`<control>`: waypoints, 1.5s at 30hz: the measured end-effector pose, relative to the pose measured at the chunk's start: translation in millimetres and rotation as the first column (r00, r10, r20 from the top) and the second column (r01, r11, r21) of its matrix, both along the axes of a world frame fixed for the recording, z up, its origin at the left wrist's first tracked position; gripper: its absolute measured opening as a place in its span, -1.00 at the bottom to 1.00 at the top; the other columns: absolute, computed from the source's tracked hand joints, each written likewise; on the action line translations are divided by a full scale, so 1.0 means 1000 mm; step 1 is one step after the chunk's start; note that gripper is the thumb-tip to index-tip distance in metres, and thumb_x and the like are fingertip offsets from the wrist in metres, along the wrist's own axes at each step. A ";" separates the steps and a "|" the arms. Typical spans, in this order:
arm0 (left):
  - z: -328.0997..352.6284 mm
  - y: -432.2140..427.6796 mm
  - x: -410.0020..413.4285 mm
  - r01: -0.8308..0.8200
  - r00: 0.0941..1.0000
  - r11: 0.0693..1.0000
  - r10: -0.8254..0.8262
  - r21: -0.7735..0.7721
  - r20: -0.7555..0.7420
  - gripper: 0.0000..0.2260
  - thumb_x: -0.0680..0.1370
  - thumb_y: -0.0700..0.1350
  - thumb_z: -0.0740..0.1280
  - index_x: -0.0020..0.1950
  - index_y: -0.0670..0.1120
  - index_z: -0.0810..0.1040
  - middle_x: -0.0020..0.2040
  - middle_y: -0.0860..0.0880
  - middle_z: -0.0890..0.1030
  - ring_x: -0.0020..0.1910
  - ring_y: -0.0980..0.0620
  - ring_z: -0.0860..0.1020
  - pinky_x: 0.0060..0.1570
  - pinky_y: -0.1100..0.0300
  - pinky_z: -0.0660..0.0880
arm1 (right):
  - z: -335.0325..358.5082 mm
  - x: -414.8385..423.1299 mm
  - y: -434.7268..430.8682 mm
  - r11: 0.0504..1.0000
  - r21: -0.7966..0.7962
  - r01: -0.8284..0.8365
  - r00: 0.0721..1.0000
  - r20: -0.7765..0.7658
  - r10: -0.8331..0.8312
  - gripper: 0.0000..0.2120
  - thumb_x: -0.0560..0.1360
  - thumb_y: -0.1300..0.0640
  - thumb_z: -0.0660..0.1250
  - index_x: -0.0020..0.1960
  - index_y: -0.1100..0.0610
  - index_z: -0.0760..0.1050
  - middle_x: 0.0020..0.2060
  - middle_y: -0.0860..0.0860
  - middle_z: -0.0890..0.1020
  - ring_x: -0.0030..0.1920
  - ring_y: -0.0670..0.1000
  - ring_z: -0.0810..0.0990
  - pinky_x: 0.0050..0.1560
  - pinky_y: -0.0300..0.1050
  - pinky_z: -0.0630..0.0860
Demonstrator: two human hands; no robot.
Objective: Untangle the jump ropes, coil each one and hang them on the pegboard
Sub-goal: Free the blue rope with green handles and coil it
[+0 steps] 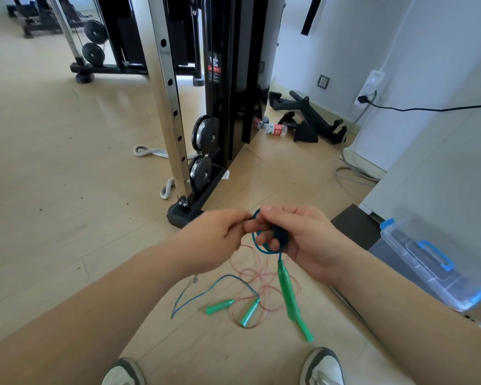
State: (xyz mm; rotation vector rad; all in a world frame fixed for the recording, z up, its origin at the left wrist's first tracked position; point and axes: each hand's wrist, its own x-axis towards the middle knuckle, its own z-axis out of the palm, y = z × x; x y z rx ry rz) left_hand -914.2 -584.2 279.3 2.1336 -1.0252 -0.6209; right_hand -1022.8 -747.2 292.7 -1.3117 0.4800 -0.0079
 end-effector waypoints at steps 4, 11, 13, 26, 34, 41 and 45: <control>-0.011 -0.013 -0.017 -0.029 0.994 0.992 0.042 0.125 -0.103 -0.79 0.72 0.01 0.09 0.11 0.04 0.51 -0.24 0.07 0.62 -0.46 0.24 0.48 -0.33 0.33 0.45 | -0.004 0.001 0.002 0.993 -0.015 0.116 0.993 -0.005 -0.116 -0.78 0.60 0.14 0.40 -0.03 0.31 0.67 -0.03 0.29 0.74 -0.18 0.06 0.70 -0.27 -0.21 0.53; -0.009 -0.024 -0.059 0.214 0.976 0.943 -0.193 0.254 -0.105 -0.67 0.71 0.05 0.13 -0.05 -0.17 0.49 -0.06 -0.16 0.67 -0.24 -0.06 0.53 -0.12 0.06 0.49 | -0.014 0.004 -0.010 0.935 -0.255 0.247 0.969 0.034 -0.246 -0.90 0.60 0.19 0.42 0.03 0.20 0.69 -0.14 0.12 0.77 -0.01 0.18 0.75 0.04 0.02 0.67; -0.001 -0.026 -0.058 0.194 0.981 0.972 -0.191 0.131 -0.034 -0.74 0.67 0.02 0.22 -0.06 -0.14 0.54 -0.16 -0.09 0.64 -0.18 -0.08 0.58 -0.12 0.03 0.51 | -0.017 0.004 -0.013 0.840 -0.525 0.138 0.988 0.009 -0.157 -0.89 0.60 0.19 0.39 -0.05 0.07 0.68 -0.14 0.08 0.77 -0.11 0.06 0.74 0.05 0.03 0.67; 0.010 -0.009 0.005 -0.220 0.973 0.954 0.199 -0.204 -0.120 -0.77 0.64 0.03 0.35 -0.13 -0.06 0.64 -0.36 0.02 0.56 -0.43 0.16 0.40 -0.38 0.33 0.37 | -0.001 0.001 -0.007 0.985 -0.151 -0.082 0.996 0.008 0.084 -0.83 0.62 0.21 0.36 -0.01 0.30 0.66 -0.07 0.24 0.74 -0.33 0.00 0.52 -0.30 -0.20 0.44; -0.011 -0.011 -0.037 0.162 0.985 0.961 -0.172 0.224 0.029 -0.72 0.69 0.04 0.20 -0.14 -0.06 0.50 -0.31 -0.02 0.49 -0.25 -0.02 0.46 -0.16 0.06 0.45 | -0.004 0.008 -0.007 0.963 0.018 0.270 0.963 -0.010 -0.270 -0.77 0.66 0.11 0.34 0.01 0.28 0.62 -0.05 0.21 0.76 -0.10 0.06 0.72 -0.14 -0.15 0.62; 0.025 -0.012 -0.025 0.077 0.993 0.989 -0.087 -0.128 -0.074 -0.83 0.60 -0.09 0.41 -0.17 -0.09 0.65 -0.31 -0.08 0.63 -0.39 0.06 0.49 -0.34 0.14 0.45 | -0.009 0.004 -0.007 0.729 -0.685 0.010 0.998 -0.042 -0.053 -0.76 0.62 0.10 0.36 -0.12 0.27 0.59 -0.41 0.01 0.58 -0.40 -0.05 0.50 -0.30 -0.10 0.46; 0.026 -0.005 -0.007 -0.124 0.990 0.954 0.102 -0.273 -0.093 -0.87 0.55 -0.08 0.49 -0.17 -0.08 0.66 -0.45 0.14 0.57 -0.46 0.27 0.46 -0.40 0.46 0.35 | 0.005 0.006 0.000 0.936 -0.346 -0.069 0.996 -0.072 0.047 -0.71 0.69 0.16 0.22 -0.10 0.24 0.62 -0.32 0.09 0.72 -0.44 -0.07 0.51 -0.34 -0.20 0.43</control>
